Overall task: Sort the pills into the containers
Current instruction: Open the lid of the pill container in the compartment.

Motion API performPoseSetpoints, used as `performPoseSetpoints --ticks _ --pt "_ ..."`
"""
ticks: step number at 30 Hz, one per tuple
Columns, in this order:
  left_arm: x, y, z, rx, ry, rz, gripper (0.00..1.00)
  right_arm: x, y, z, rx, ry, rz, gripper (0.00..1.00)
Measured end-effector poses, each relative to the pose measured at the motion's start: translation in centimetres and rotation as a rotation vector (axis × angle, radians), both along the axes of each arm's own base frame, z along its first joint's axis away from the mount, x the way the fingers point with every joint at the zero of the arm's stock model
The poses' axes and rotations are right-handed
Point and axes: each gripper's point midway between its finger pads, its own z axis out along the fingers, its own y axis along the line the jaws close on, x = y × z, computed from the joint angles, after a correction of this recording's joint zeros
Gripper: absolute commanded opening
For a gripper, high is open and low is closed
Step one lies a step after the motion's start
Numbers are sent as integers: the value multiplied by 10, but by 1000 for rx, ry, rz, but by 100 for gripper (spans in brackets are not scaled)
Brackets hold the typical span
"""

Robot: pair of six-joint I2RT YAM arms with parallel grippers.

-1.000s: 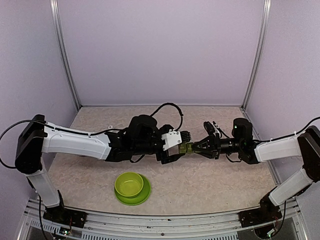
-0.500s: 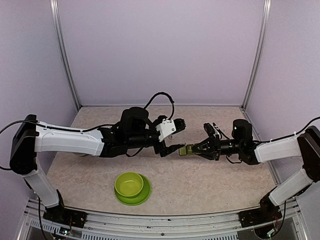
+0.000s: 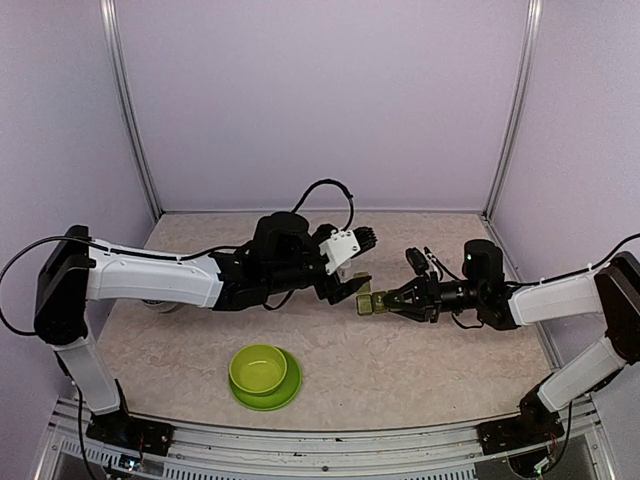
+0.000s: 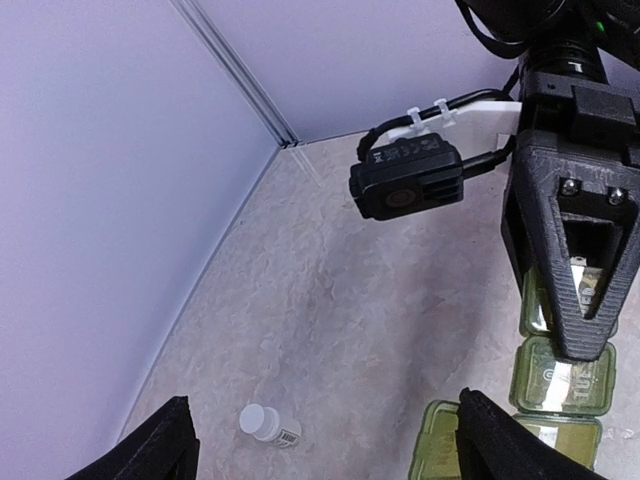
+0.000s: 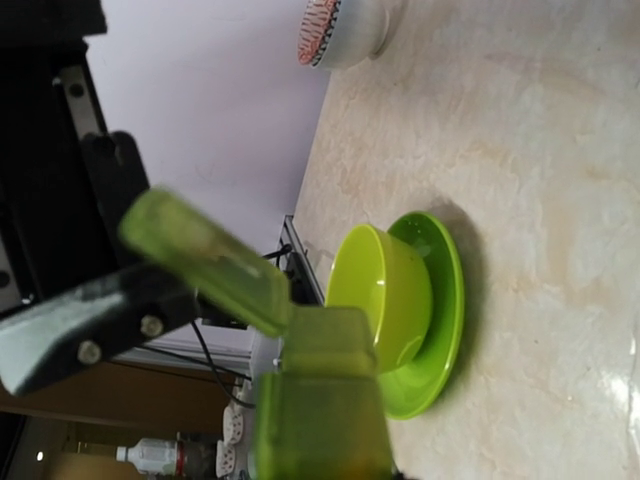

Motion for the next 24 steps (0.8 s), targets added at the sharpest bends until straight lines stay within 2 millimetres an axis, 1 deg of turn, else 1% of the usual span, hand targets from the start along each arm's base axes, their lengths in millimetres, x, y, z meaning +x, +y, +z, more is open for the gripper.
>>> performPoseSetpoints --ticks 7,15,18,24 --pt "7 -4 -10 31 20 9 86 -2 0 1 3 -3 10 13" --pt "14 1 -28 75 57 17 86 -3 1 5 18 -17 23 13" --pt "15 3 -33 88 69 16 86 -3 1 7 23 -23 26 13" --pt "11 1 -35 89 85 -19 86 -4 2 9 31 -25 31 13"
